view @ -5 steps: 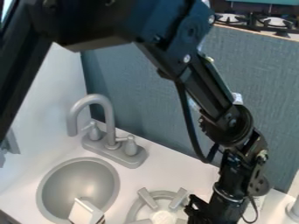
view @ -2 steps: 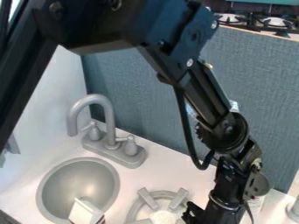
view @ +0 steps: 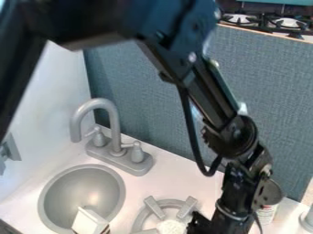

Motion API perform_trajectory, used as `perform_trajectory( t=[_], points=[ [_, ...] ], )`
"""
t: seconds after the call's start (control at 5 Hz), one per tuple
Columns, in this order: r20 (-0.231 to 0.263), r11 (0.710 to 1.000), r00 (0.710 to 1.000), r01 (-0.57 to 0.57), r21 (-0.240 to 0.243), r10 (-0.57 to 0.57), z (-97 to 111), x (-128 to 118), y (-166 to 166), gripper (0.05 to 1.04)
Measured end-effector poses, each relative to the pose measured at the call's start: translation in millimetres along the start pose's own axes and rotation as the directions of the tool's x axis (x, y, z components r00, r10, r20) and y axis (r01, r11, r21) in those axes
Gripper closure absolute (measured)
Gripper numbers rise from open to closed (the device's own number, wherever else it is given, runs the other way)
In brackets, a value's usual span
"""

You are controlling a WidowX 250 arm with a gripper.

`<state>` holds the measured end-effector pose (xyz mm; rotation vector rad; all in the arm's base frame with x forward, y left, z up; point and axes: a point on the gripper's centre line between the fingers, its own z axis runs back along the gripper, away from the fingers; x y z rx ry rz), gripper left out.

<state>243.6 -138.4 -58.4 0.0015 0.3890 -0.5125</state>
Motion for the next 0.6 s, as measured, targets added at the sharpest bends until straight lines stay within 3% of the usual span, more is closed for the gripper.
perform_trajectory(
  t=[0.2, 0.4, 0.6],
  points=[
    [0.046, 1.000, 0.999, -0.017, 0.016, 0.016, 24, -4, -2, 0.081],
    [0.067, 0.997, 0.998, -0.003, 0.074, -0.002, 55, -14, -26, 0.083],
    [0.118, 0.992, 0.991, 0.042, 0.116, -0.056, 70, -6, -56, 0.083]
  ],
)
